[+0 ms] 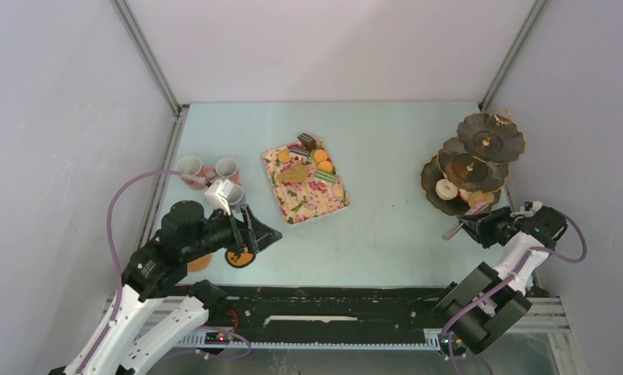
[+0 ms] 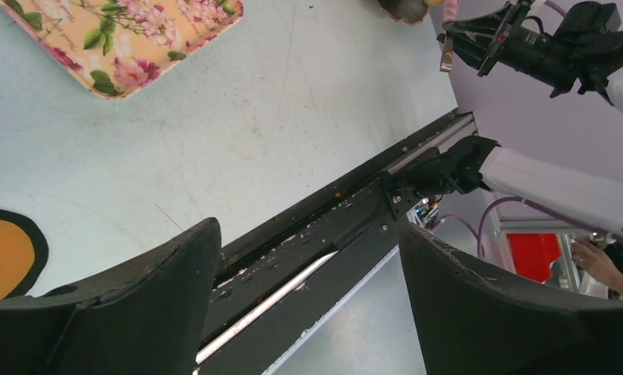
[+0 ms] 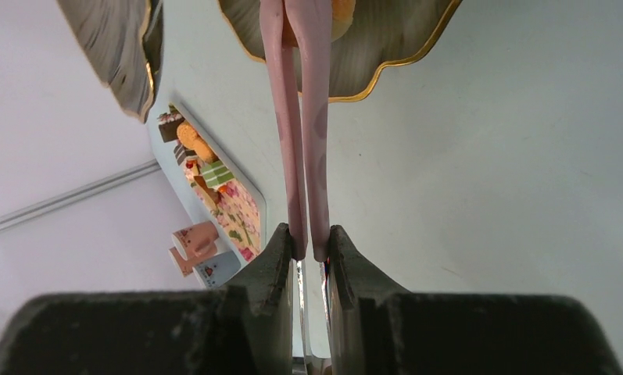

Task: Serve the afternoon tea
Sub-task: Place the desert on the desert table.

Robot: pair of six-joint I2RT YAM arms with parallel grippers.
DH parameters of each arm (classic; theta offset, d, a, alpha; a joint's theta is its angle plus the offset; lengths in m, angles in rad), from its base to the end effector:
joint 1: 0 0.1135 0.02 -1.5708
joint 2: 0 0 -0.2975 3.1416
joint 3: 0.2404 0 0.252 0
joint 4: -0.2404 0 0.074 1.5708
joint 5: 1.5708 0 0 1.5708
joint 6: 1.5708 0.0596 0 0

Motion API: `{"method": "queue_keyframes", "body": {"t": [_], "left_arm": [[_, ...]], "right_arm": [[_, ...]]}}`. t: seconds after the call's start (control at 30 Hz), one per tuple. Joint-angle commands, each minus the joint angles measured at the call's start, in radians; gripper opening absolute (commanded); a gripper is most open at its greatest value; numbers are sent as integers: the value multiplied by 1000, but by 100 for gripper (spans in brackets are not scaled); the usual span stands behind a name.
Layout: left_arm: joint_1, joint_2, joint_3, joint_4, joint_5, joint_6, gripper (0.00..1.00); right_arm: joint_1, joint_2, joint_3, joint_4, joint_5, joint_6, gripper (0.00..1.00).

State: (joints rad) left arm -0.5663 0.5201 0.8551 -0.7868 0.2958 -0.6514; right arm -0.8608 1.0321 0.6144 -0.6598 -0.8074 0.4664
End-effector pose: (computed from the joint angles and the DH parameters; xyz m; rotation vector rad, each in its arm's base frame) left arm 0.0676 -0.0636 0.3413 0.1096 2.1684 -1.0385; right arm 0.1435 -0.1008 0.2230 1.2608 2.0269 0.8771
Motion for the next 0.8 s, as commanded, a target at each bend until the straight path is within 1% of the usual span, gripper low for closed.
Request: {"method": "queue_keyframes", "body": {"t": [0.0,0.13,0.3,0.37,0.53,0.77], "left_arm": [[-21,12,38,-14,-46,73,89],[-37,16,34,-32,-77,92,90],[-49,41,21,-17,-71,92,90],[-54,51,22,-16,-74,98,90],[-60,49,19,-22,-85,107,91],[-65,52,22,-45,-86,108,91]], "right_arm": [[-6,73,29,74,-35,-60,0],[-13,129,49,103,-32,-50,0],[-27,171,61,182,-45,-12,0],[-29,205,82,189,-49,-13,0],[-29,294,120,261,-110,-9,1],[-25,441,205,248,-175,-53,6]]}}
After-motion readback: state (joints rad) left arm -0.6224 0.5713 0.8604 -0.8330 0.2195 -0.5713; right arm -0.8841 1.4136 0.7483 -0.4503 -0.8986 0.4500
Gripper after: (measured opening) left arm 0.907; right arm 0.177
